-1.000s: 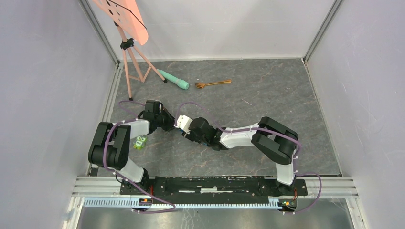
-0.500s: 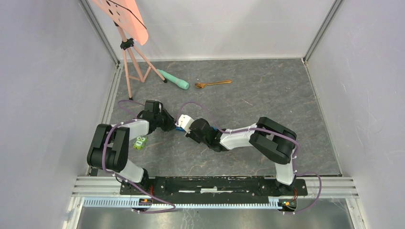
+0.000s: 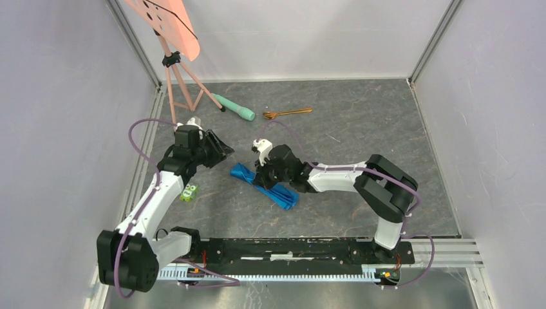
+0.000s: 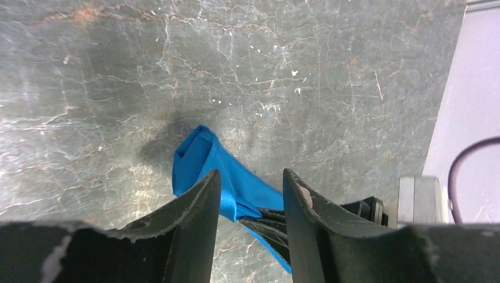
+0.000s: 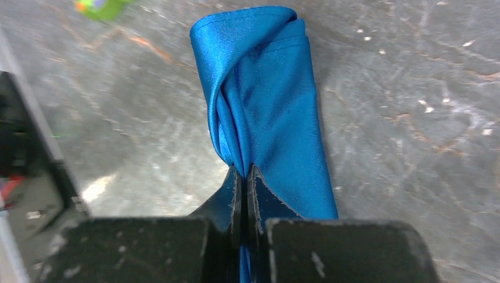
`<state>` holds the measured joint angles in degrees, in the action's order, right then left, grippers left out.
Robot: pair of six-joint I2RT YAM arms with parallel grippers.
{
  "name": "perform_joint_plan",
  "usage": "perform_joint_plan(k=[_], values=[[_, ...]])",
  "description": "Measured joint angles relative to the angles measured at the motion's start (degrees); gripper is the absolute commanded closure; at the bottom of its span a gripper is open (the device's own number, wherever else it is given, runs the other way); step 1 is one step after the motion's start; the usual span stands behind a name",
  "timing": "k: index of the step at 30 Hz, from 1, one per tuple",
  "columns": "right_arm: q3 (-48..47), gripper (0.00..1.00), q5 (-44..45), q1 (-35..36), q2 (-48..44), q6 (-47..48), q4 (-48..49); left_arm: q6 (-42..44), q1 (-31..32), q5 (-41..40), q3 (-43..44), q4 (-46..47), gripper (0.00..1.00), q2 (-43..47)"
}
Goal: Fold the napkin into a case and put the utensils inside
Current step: Turn over the top corner of the smaller rectangle-folded napkin at the center of the board.
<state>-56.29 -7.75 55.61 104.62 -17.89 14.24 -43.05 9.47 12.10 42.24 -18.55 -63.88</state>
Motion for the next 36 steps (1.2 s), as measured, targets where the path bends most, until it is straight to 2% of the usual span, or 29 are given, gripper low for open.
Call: perform_joint_plan(k=[4,8,11,15,19,21,24,28,32,34,36], values=[[2.5,1.0,-8.4,-1.5,-1.5,-10.6,4.6,1.9,0.0,-1.7,1.0,-4.7,0.49,4.6],[7.9,1.0,-16.5,-2.7,-1.7,-24.2,14.1,3.1,0.0,-2.4,1.0,-8.8,0.48,6.7],[12.3,0.99,-21.2,-3.8,-0.1,-34.8,24.0,3.6,0.0,-2.7,1.0,-10.5,0.48,7.3],[16.6,1.0,-25.8,-6.7,6.9,-48.9,41.3,3.9,0.0,-2.6,1.0,-11.7,0.48,7.3],[18.3,0.99,-28.4,-9.7,12.1,-55.6,49.6,3.9,0.0,-2.4,1.0,-11.8,0.48,6.8],[18.3,0.96,-29.7,-11.1,13.9,-57.2,52.6,3.9,0.0,-1.8,1.0,-11.7,0.48,5.9],[18.3,0.82,-31.5,-13.0,16.2,-58.4,55.7,3.9,0.0,0.0,1.0,-11.3,0.48,3.7],[18.1,0.64,-34.0,-15.5,16.9,-55.6,54.4,4.0,0.0,3.6,1.0,-10.0,0.47,0.3],[13.9,0.44,-37.0,-19.1,16.4,-45.0,42.0,3.9,0.9,8.3,0.8,-6.2,0.47,-3.0],[10.6,0.39,-37.4,-21.0,14.4,-37.7,33.8,3.6,1.7,10.9,0.2,-3.0,0.47,-4.5],[6.7,0.39,-35.3,-22.4,10.9,-27.8,22.1,2.3,2.3,13.2,-1.1,1.1,0.47,-6.1]])
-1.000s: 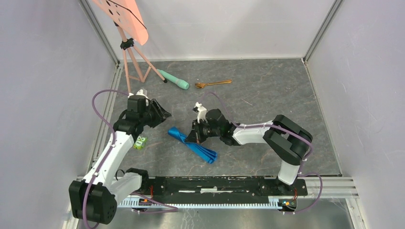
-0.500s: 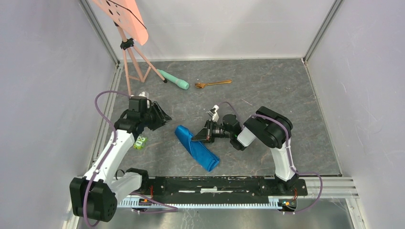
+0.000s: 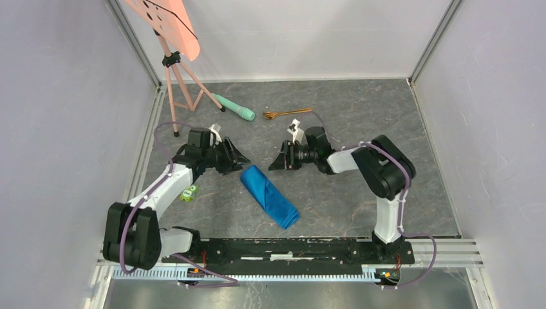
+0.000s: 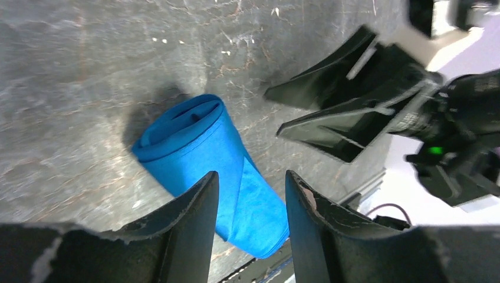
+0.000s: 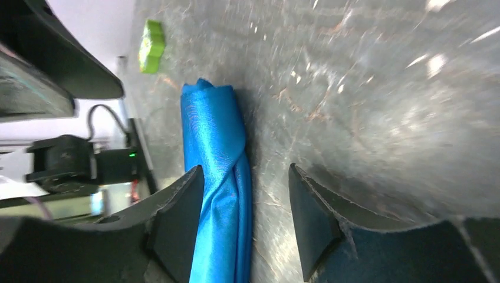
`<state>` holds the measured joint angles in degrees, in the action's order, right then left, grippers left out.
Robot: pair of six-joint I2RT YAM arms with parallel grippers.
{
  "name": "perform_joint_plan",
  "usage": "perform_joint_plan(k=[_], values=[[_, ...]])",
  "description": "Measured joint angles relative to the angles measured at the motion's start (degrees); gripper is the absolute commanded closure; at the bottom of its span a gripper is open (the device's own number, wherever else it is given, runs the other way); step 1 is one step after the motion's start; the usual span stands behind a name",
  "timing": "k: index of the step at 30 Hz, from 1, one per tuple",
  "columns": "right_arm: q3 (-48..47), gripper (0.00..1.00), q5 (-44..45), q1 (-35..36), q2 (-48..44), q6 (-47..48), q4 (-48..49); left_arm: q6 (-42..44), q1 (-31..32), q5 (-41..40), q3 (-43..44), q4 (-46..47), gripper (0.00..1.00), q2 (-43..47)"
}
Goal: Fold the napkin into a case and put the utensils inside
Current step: Turn over the top corner of the smaller rectangle-folded napkin at the center of the board, then move the top corner of the smaller-rectangle-folded-napkin to the center of the board.
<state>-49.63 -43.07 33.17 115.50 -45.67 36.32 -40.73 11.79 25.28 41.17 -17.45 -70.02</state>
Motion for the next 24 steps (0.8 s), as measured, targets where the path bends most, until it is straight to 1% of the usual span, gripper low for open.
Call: perform_joint_plan(k=[2,3,5,7,9,13,14,16,20,22,24], values=[[-2.1,0.39,3.8,-0.9,-4.9,9.0,-10.3,-1.9,0.6,2.2,-1.5,4.4,0.49,-2.4],[-2.2,0.39,5.0,-1.1,-7.3,12.0,-13.4,-2.8,1.0,2.9,-2.0,6.2,0.5,-3.7],[-1.7,0.43,8.6,-0.2,-13.4,18.5,-20.7,-4.6,1.8,4.1,-2.6,9.6,0.52,-6.4],[-0.8,0.48,11.3,2.5,-18.8,23.3,-25.7,-6.1,2.8,4.9,-2.7,12.9,0.56,-9.3],[0.8,0.53,13.0,7.1,-23.8,26.6,-29.0,-7.2,3.6,4.9,-2.7,15.5,0.59,-11.6],[6.1,0.68,13.0,16.2,-31.1,28.7,-30.9,-7.7,4.0,4.1,-2.7,18.7,0.63,-14.8],[7.6,0.69,12.4,17.2,-32.3,28.6,-30.7,-7.6,4.0,3.5,-2.7,19.0,0.63,-15.5],[11.3,0.71,11.3,17.7,-33.6,28.0,-29.3,-7.7,4.0,2.6,-2.7,19.7,0.65,-16.8],[18.5,0.73,11.1,17.6,-33.2,27.5,-27.8,-7.6,4.0,0.2,-2.8,21.5,0.67,-20.6],[20.7,0.74,13.0,17.6,-32.4,27.8,-28.3,-7.7,4.0,-0.3,-2.8,23.0,0.68,-23.2],[20.9,0.74,15.1,17.6,-32.1,28.0,-28.2,-7.8,4.0,0.1,-2.6,25.0,0.68,-24.6]])
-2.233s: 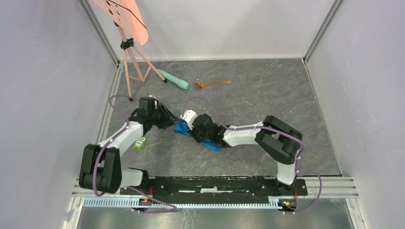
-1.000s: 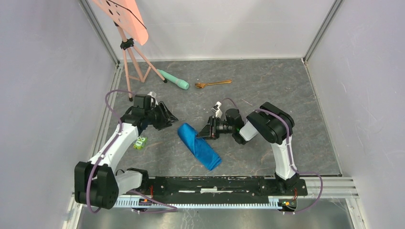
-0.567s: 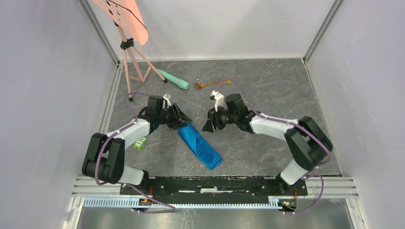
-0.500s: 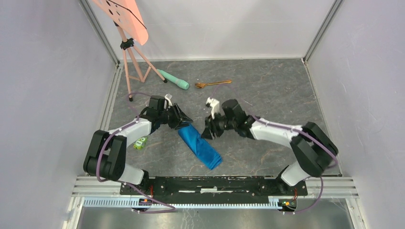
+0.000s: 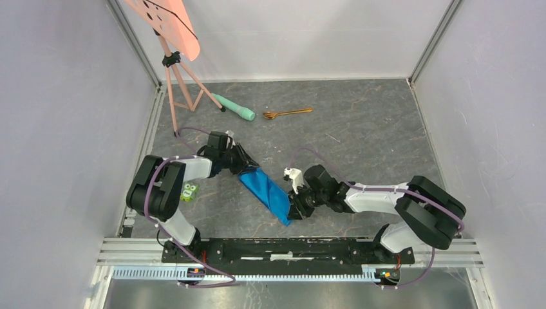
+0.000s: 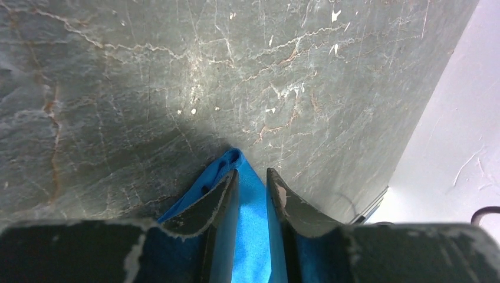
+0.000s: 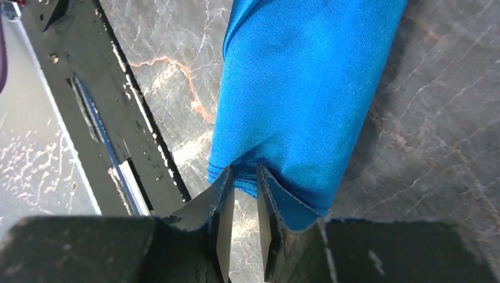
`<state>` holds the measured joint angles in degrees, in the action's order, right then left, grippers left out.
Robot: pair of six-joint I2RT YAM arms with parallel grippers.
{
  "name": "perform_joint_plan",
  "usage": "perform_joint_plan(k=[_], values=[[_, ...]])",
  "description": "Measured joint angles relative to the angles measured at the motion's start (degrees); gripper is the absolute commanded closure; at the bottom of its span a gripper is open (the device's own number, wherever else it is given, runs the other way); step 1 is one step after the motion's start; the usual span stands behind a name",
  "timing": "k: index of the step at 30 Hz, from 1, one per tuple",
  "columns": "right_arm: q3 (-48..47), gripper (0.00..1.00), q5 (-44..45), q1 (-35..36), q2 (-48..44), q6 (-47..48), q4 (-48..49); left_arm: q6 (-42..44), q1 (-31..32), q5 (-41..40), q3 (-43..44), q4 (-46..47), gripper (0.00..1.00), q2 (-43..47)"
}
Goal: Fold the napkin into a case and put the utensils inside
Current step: Move the top corner of the smaller-rectangle-folded-napkin to the center of the board.
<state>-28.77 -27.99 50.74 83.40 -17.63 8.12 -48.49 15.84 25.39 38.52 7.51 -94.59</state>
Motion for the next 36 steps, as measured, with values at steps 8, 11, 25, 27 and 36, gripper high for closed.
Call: perform_joint_plan(k=[8,11,25,27,36], values=[[-3.0,0.63,10.2,0.2,-4.3,3.6,-8.5,0.4,0.0,-3.0,-0.1,-3.1,0.55,3.9],[-5.9,0.54,11.5,0.6,-5.4,4.2,-11.6,0.6,0.0,-4.2,-0.1,-6.5,0.51,8.7],[-7.7,0.44,6.1,9.2,4.2,-4.9,1.1,4.3,0.0,-9.4,0.7,-18.4,0.45,19.5],[-6.2,0.44,7.4,8.9,4.9,-6.4,2.1,4.7,0.0,-10.2,0.4,-19.1,0.45,19.9],[0.0,0.39,14.2,-6.9,0.5,-7.3,6.7,5.7,0.0,-11.6,-0.7,-21.3,0.44,23.8]])
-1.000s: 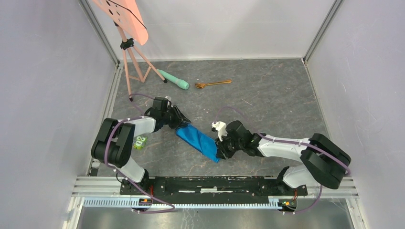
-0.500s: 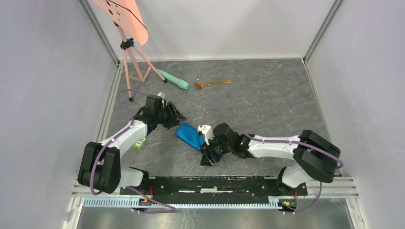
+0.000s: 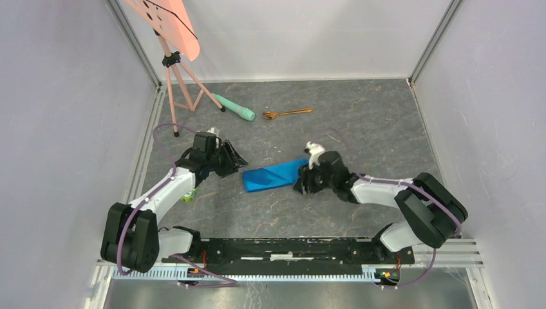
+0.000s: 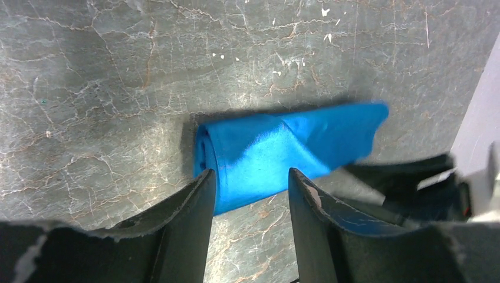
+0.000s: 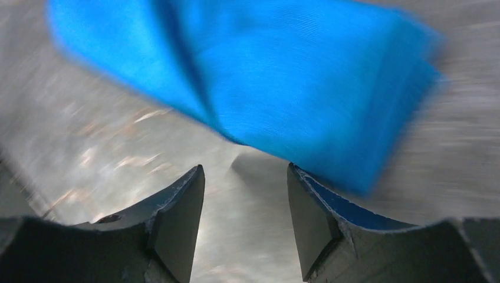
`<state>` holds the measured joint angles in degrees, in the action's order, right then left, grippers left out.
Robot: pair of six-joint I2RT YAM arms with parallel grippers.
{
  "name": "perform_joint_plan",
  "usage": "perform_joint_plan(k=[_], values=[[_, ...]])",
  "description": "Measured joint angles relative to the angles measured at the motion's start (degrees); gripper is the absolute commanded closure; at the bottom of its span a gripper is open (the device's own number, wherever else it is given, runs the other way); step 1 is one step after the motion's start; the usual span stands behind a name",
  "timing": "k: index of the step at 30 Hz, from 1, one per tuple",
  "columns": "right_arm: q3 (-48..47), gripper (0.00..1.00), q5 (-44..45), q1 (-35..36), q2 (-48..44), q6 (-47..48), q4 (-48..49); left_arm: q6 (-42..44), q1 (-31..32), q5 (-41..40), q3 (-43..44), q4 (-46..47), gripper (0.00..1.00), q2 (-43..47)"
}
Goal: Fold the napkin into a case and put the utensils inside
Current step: Move the top corner of the smaller-rectangle-folded-napkin to the center of the board.
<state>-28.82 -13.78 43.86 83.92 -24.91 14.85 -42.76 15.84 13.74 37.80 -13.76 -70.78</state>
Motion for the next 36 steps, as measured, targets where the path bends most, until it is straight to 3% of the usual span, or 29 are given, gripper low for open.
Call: perform_joint_plan(k=[4,9,15,22,29,36], values=[[-1.9,0.38,4.9,-12.5,1.0,4.7,-0.8,0.0,0.0,0.5,0.0,0.5,0.43,0.1],[-7.5,0.37,6.8,-20.7,3.7,9.2,-6.5,0.2,1.7,3.0,1.1,1.6,0.42,-5.0],[-9.6,0.36,-0.2,-21.4,3.0,11.3,-10.6,2.3,5.8,2.8,5.3,1.6,0.42,-13.4],[-5.0,0.36,-7.9,-21.3,-2.8,10.2,-10.3,6.5,6.6,-0.4,9.9,2.3,0.43,-21.0],[-4.7,0.35,-8.4,-21.3,-7.5,11.0,-12.6,7.9,12.8,-1.1,10.5,5.1,0.44,-23.4],[-4.7,0.35,-5.0,-21.6,-11.6,12.4,-16.3,4.2,20.4,4.3,9.2,13.5,0.45,-26.1]])
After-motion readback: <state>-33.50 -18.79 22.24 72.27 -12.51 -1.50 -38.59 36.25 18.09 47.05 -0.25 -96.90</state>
